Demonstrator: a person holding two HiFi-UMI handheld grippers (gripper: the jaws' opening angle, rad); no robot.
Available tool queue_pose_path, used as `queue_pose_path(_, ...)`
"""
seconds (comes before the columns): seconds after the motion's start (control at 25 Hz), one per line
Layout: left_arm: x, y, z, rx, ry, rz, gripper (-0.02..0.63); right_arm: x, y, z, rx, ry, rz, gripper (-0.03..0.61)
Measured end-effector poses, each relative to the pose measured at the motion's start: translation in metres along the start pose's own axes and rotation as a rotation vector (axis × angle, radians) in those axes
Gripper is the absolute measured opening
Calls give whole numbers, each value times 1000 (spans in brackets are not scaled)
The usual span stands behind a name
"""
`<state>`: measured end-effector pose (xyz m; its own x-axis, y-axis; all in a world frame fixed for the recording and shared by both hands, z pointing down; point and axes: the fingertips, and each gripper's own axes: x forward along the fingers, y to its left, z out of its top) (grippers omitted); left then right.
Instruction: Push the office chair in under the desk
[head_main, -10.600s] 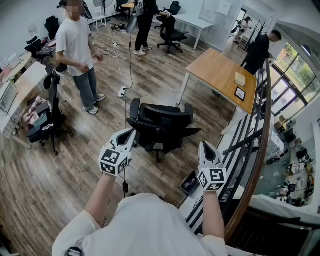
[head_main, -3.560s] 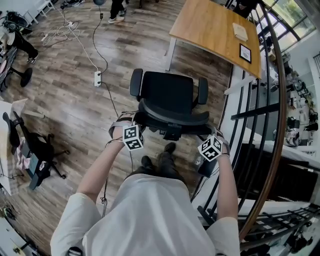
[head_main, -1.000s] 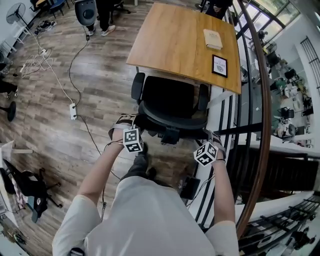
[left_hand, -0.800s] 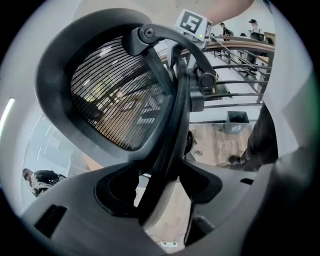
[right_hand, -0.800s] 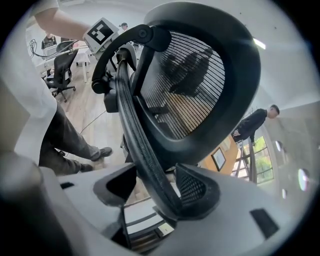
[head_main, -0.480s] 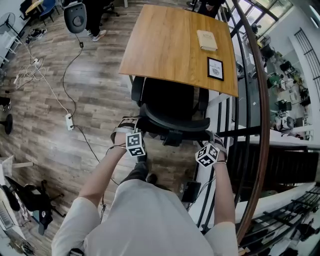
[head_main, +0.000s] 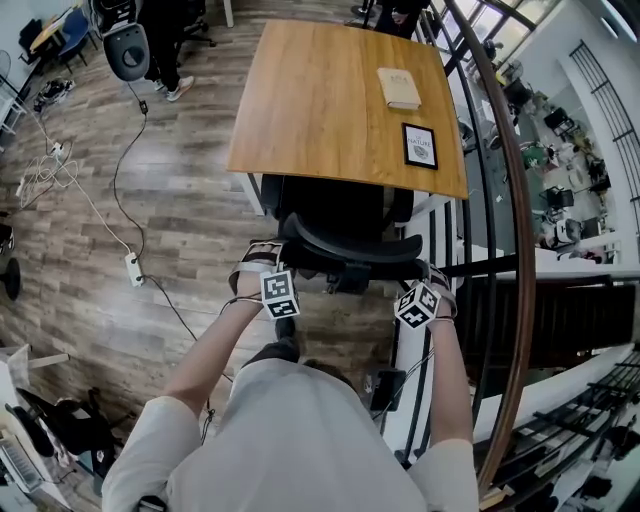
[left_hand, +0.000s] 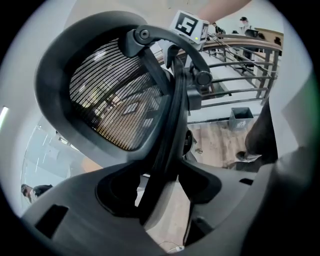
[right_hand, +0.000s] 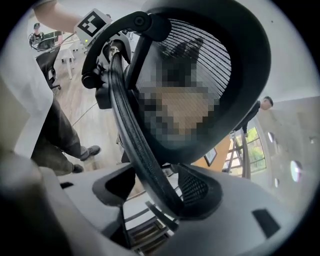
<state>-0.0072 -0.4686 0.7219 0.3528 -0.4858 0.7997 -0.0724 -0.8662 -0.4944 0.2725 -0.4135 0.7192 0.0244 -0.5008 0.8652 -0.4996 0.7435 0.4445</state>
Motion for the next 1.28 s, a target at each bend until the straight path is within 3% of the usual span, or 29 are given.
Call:
queue_pose_path(0.4,27,34,12,45,-9,-4,219,24,-42,0,21,48,-12,256)
queue_pose_path(0.76,49,67,21,40,2,0,219,41,-79,7,10,20,-44,258)
queue_pose_path(1.28,82,108,32,26,30,19,222,69,-127,12,-28,-24,-25,258)
